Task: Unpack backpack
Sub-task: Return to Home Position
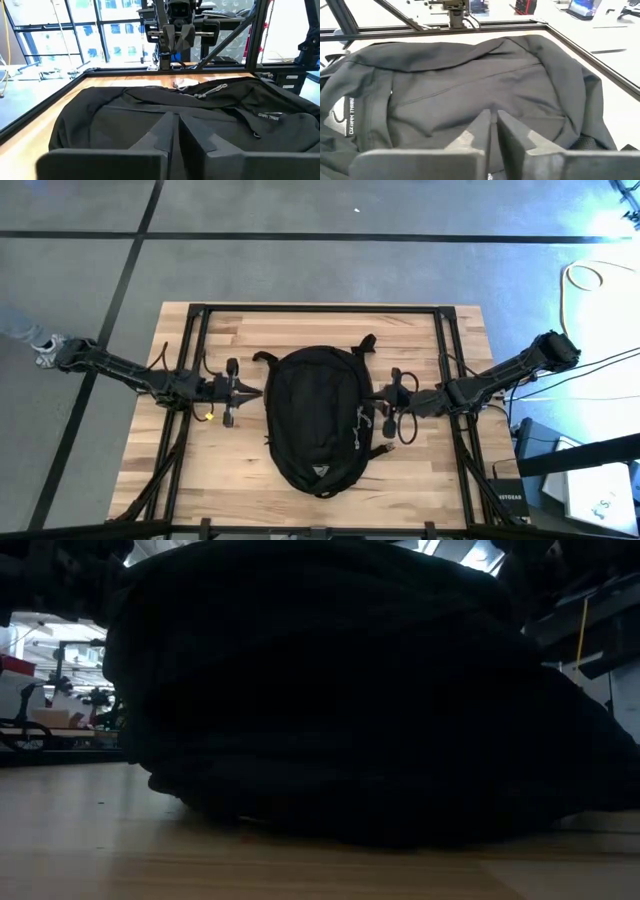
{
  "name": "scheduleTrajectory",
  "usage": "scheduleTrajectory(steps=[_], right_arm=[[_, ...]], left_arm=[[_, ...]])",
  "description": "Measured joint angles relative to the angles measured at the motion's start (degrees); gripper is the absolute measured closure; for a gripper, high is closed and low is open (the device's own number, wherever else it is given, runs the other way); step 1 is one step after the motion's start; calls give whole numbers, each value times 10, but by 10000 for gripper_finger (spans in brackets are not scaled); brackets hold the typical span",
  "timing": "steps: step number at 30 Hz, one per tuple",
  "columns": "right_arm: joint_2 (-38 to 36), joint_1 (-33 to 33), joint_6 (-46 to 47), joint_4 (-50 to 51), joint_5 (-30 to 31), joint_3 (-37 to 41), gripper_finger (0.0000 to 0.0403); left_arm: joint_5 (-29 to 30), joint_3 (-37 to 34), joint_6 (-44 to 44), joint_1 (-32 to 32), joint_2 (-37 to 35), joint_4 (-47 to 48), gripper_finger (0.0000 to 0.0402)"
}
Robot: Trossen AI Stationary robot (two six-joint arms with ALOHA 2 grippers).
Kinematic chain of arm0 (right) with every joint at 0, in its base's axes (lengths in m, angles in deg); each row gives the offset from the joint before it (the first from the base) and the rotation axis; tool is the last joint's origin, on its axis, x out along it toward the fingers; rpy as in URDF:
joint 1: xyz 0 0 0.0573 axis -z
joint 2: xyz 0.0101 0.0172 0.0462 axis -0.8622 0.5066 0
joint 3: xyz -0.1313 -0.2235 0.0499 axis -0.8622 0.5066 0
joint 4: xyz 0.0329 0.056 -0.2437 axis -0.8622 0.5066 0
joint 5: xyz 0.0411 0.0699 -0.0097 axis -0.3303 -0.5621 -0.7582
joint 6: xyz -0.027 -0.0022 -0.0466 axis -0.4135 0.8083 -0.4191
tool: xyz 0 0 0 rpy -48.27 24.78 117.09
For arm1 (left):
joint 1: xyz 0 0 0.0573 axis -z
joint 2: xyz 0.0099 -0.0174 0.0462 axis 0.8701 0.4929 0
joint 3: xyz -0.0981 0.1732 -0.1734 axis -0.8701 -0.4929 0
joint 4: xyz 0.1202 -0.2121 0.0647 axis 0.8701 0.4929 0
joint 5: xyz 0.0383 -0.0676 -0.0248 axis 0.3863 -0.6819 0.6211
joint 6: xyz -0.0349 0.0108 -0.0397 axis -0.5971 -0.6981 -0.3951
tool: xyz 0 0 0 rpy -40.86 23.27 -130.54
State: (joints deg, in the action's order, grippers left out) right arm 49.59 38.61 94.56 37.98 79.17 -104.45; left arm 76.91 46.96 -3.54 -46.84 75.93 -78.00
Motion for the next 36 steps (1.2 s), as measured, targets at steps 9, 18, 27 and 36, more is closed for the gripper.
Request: scheduleTrajectory(steps=[9, 18, 27, 36], right_arm=[[0, 0, 0, -5, 3, 0, 401], [-103, 0, -33, 9, -27, 14, 402], [-339, 0, 1, -43, -101, 166, 403], [-513, 0, -44, -29, -137, 230, 403]], left_arm=[[0, 0, 0, 0, 0, -6, 401], [-22, 0, 1, -15, -63, 37, 402], [-123, 0, -22, -77, -195, 150, 401], [-251, 0, -39, -185, -272, 234, 401]])
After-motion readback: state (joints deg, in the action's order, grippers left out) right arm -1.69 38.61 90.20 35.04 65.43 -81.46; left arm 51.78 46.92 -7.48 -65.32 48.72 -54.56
